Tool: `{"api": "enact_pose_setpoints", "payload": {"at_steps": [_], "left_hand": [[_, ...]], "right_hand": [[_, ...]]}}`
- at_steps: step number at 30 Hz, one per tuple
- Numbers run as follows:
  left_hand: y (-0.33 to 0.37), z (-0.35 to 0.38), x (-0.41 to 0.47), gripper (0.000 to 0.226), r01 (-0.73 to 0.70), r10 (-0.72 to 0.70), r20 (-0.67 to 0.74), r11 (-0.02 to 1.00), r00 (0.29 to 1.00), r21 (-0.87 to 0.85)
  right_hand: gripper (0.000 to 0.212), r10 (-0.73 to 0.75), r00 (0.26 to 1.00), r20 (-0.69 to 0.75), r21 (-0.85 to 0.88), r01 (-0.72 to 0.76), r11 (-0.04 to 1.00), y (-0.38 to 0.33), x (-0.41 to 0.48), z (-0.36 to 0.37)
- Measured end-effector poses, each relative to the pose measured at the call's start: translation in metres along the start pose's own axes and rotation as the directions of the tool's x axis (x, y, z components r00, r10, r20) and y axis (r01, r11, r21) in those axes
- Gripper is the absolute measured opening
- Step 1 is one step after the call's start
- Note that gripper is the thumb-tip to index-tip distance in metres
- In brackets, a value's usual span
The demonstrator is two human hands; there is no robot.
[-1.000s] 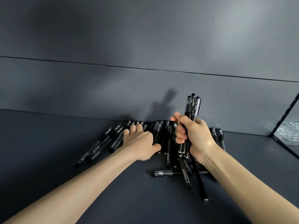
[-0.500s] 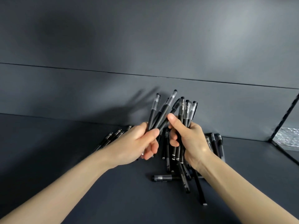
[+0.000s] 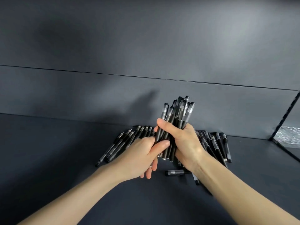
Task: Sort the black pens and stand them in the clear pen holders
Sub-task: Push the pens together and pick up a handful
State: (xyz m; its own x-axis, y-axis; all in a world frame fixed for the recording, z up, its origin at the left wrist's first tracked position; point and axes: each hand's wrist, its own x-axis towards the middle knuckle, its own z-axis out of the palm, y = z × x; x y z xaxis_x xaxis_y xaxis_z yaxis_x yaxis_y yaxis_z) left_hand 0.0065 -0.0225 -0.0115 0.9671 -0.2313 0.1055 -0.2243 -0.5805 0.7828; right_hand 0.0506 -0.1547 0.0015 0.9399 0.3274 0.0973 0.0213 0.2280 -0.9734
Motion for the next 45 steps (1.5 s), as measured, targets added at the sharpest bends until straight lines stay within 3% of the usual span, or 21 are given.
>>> {"api": "enact_pose_setpoints", "payload": {"at_steps": [3, 6, 9, 12, 16, 20, 24, 29, 32, 35, 38, 40, 43, 45], "left_hand": [[-0.016, -0.026, -0.017, 0.072, 0.015, 0.008, -0.102, 0.974, 0.995, 0.225], [-0.018, -0.047, -0.019, 0.063, -0.042, 0.018, -0.335, 0.997, 0.942, -0.064], [0.0, -0.052, -0.01, 0.064, -0.192, 0.093, -0.294, 0.925, 0.951, -0.329], [0.014, -0.052, -0.009, 0.057, -0.325, 0.245, -0.263, 0.887, 0.933, -0.327], [0.015, -0.045, -0.013, 0.038, -0.394, 0.318, -0.263, 0.86, 0.911, -0.323], [0.004, -0.045, -0.012, 0.022, -0.376, 0.301, -0.254, 0.861, 0.919, -0.343], [0.017, -0.042, -0.007, 0.006, -0.355, 0.257, -0.283, 0.85, 0.924, -0.39], [0.052, -0.013, 0.013, 0.004, -0.34, 0.159, -0.363, 0.787, 0.918, -0.514], [0.081, 0.024, 0.026, 0.003, -0.319, 0.149, -0.328, 0.766, 0.933, -0.558], [0.115, 0.07, 0.036, 0.005, -0.245, 0.152, -0.195, 0.69, 0.969, -0.681], [0.146, 0.121, 0.043, 0.033, -0.118, 0.186, -0.027, 0.497, 0.982, -0.86], [0.166, 0.159, 0.046, 0.047, -0.073, 0.226, 0.032, 0.442, 0.973, -0.894], [0.192, 0.211, 0.051, 0.045, -0.077, 0.278, 0.063, 0.464, 0.959, -0.882], [0.213, 0.241, 0.059, 0.044, -0.136, 0.287, 0.037, 0.56, 0.957, -0.817]], "right_hand": [[0.024, -0.032, 0.999, 0.0, 0.014, 0.032, 0.999, 0.005, 0.0, 0.013], [0.019, -0.095, 0.992, 0.086, -0.034, 0.098, 0.995, 0.014, -0.002, 0.024], [0.01, -0.151, 0.972, 0.181, -0.193, 0.185, 0.963, 0.024, -0.01, 0.039], [0.008, -0.17, 0.96, 0.224, -0.267, 0.228, 0.936, 0.027, -0.016, 0.049], [0.017, -0.114, 0.964, 0.239, -0.32, 0.188, 0.929, 0.029, -0.023, 0.05], [0.01, 0.014, 0.968, 0.252, -0.403, 0.092, 0.911, 0.033, -0.027, 0.047], [0.009, 0.041, 0.961, 0.275, -0.318, 0.05, 0.947, 0.025, -0.034, 0.041], [0.006, 0.031, 0.972, 0.232, -0.238, 0.025, 0.971, 0.005, -0.059, 0.005], [0.016, -0.01, 0.99, 0.143, -0.278, 0.05, 0.959, -0.008, -0.083, -0.034], [0.021, -0.015, 0.998, 0.066, -0.272, 0.032, 0.962, -0.025, -0.114, -0.085], [0.02, 0.007, 1.0, 0.02, -0.256, -0.002, 0.967, -0.04, -0.151, -0.142], [0.018, 0.018, 1.0, -0.016, -0.246, -0.021, 0.969, -0.049, -0.174, -0.181], [0.016, 0.025, 0.998, -0.049, -0.236, -0.036, 0.971, -0.059, -0.201, -0.232], [0.019, 0.018, 0.997, -0.068, -0.212, -0.032, 0.977, -0.065, -0.217, -0.267]]}}
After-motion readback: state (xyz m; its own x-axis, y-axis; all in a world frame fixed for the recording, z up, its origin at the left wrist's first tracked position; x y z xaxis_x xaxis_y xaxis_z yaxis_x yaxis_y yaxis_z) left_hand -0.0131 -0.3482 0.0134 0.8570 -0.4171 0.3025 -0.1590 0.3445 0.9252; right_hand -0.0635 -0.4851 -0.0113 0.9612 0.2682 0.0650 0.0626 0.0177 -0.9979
